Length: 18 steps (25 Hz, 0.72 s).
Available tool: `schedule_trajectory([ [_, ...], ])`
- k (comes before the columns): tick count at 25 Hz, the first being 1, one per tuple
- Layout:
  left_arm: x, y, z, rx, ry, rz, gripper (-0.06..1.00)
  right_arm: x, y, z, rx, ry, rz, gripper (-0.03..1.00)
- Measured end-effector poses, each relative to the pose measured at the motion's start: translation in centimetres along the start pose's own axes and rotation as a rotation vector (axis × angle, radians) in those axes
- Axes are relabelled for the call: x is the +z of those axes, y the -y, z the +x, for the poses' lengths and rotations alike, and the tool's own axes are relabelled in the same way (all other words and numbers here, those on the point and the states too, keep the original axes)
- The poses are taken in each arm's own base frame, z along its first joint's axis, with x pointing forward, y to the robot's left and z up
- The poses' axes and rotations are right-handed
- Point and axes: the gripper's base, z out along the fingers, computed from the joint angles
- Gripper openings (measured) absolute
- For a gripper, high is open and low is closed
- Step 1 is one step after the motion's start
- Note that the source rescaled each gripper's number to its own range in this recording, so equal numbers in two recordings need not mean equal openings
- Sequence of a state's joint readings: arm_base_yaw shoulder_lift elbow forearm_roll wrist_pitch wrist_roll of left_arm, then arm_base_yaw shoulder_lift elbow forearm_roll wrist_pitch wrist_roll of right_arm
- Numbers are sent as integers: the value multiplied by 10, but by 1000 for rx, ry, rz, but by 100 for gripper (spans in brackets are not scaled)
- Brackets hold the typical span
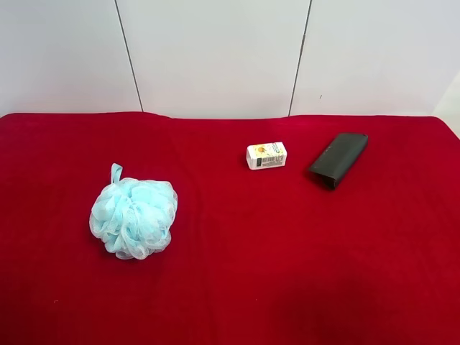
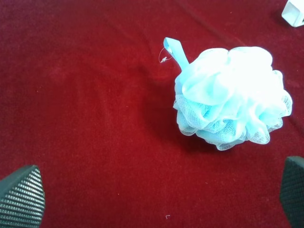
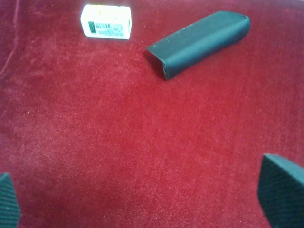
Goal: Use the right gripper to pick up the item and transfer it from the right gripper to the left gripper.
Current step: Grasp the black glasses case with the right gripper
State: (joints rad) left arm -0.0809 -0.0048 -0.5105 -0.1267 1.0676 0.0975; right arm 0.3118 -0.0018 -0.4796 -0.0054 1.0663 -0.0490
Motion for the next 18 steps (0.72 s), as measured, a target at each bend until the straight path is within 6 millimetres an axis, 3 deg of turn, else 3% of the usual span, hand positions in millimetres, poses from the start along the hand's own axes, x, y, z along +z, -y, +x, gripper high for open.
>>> schedule_trajectory([
  [9,0,0,0,0,0,0,100,2,5,-1,52,-13,49,100],
  [18,0,0,0,0,0,0,100,41,10,-18,52,-291,93,100],
])
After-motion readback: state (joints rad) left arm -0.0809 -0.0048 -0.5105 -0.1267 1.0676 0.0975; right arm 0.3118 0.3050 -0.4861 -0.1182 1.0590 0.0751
